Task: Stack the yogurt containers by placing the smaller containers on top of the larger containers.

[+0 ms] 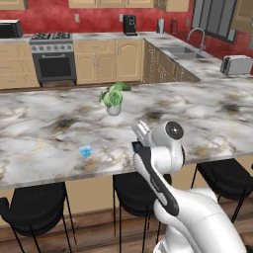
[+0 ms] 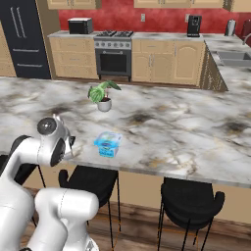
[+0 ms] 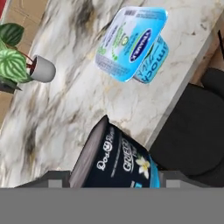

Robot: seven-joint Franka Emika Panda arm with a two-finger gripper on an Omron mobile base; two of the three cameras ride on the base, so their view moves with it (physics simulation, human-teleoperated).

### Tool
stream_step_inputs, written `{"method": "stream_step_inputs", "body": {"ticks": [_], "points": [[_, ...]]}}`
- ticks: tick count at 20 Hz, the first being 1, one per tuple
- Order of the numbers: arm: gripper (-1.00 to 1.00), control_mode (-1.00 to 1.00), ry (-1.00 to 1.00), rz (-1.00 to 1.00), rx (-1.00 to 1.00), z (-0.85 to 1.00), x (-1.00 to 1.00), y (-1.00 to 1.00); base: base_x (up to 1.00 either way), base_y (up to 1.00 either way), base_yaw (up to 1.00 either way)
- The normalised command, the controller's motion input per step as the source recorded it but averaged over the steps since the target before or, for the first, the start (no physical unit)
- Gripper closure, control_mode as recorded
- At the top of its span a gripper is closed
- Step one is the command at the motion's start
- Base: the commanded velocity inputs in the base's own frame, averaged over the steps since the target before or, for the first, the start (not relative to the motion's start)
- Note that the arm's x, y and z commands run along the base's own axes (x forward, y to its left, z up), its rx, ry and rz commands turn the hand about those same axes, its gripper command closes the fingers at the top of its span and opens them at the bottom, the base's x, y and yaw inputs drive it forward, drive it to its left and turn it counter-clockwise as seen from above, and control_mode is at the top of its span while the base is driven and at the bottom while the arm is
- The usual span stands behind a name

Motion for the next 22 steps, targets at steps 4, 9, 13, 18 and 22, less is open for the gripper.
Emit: {"method": "stream_step_inputs", "body": {"ticks": [4, 9, 13, 18, 22], "points": [[1.0, -1.0, 0.0, 0.0, 0.0, -0.01, 0.02, 0.0, 0.0, 0.0, 0.0], [1.0, -1.0, 0.04, 0.0, 0.0, 0.09, -0.04, -0.08, 0.0, 0.0, 0.0], [1.0, -1.0, -0.06, 0.19, 0.02, 0.25, -0.18, -0.45, 0.0, 0.0, 0.0], [1.0, -1.0, -0.07, 0.29, 0.0, 0.44, -0.02, -0.42, 0.0, 0.0, 0.0], [1.0, -1.0, -0.07, 0.19, -0.01, 0.57, -0.09, -0.18, 0.0, 0.0, 0.0]]}}
